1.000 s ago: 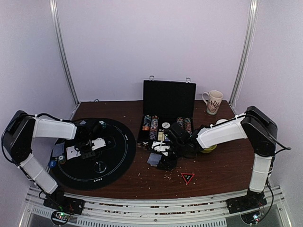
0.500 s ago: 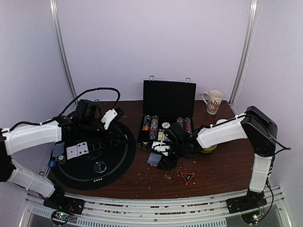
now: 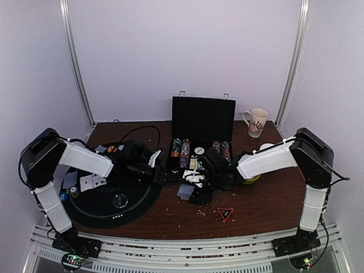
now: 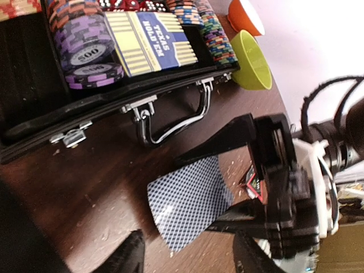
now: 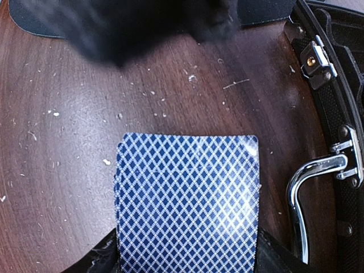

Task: Distribute texas hold em gaming equipment
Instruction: Pick up the poker card from the face-down deck piles.

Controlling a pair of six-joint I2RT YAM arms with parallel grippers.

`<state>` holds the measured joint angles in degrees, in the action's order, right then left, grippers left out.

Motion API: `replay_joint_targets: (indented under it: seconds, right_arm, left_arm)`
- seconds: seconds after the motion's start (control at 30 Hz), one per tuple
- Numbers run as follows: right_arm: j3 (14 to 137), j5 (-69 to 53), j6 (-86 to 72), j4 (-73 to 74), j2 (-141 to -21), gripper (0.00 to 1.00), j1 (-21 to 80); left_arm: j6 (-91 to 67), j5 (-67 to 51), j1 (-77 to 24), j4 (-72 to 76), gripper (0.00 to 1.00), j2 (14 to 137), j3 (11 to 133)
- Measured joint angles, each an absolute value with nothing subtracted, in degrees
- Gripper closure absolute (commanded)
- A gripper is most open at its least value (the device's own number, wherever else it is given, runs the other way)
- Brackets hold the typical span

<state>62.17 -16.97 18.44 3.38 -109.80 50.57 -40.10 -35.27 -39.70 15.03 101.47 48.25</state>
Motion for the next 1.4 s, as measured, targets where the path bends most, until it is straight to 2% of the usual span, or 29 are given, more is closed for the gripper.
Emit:
replay_joint_targets:
  seconds: [0.23, 0.43, 0.63, 0.87, 1.13, 1.27, 1.4]
  right_arm:
    - [61.89, -16.97, 18.06, 2.70, -109.80, 0.28, 50.54]
    - [61.87, -16.97, 18.00, 2.57, -109.80, 0.28, 50.54]
    - [61.67, -16.99, 17.82, 2.11, -109.78, 0.28, 50.48]
    - [61.60, -16.99, 17.78, 2.00, -109.78, 0.28, 50.48]
    - [61.47, -16.97, 17.74, 1.80, -109.75, 0.27, 50.48]
    - [61.45, -16.97, 17.74, 1.76, -109.73, 0.28, 50.48]
    - [61.45, -16.97, 17.72, 1.76, -109.73, 0.28, 50.48]
  left_arm:
    - [-42.26, -36.53, -40.58, 14.76, 0.46, 108.51, 52.56]
    - [-40.42, -36.62, -42.41, 10.15, 0.50, 112.64, 56.90]
    - [-37.80, -36.16, -43.86, 6.90, 0.65, 115.07, 60.77]
    - [-36.69, -35.77, -44.27, 5.50, 0.99, 115.48, 60.88]
    - [-36.75, -36.36, -44.25, 6.48, 1.00, 115.46, 60.64]
    - [-36.25, -36.36, -43.90, 6.44, 0.91, 115.37, 60.31]
    - [-35.11, -36.05, -42.87, 5.50, 0.87, 115.07, 59.53]
